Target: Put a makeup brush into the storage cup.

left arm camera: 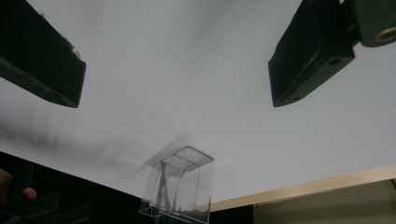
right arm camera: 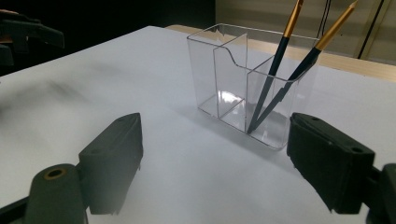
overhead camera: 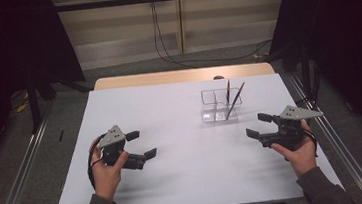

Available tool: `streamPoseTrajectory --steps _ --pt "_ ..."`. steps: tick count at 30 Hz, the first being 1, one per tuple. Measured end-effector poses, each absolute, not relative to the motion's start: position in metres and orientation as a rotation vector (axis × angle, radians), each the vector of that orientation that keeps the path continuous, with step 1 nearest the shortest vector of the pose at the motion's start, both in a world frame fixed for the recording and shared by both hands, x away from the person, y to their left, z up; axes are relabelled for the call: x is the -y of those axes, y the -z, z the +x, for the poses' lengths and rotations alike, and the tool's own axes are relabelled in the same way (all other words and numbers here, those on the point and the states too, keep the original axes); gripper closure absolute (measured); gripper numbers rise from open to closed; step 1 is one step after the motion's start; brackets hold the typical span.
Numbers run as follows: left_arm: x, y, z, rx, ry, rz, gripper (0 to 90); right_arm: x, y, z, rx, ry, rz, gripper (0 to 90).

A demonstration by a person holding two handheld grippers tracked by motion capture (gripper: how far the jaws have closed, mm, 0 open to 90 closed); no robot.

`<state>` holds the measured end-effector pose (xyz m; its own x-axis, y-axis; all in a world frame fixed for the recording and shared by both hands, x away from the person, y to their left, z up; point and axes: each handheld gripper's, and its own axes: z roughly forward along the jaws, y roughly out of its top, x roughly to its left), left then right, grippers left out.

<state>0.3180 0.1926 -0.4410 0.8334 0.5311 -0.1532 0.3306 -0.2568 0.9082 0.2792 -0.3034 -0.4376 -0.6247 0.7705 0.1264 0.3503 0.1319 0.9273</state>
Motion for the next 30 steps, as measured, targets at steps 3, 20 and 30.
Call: streamPoseTrajectory --steps 3,20,30 --pt "-0.193 0.441 0.318 -0.643 -0.213 1.864 3.8 0.304 0.438 0.278 -2.033 -1.495 1.077 18.4" --pt "-0.193 0.440 0.318 -0.644 -0.214 1.858 3.8 0.305 0.440 0.269 -2.051 -1.480 1.061 18.2" --pt "-0.191 0.440 0.320 -0.638 -0.211 1.858 3.8 0.309 0.442 0.263 -2.044 -1.470 1.063 18.0"
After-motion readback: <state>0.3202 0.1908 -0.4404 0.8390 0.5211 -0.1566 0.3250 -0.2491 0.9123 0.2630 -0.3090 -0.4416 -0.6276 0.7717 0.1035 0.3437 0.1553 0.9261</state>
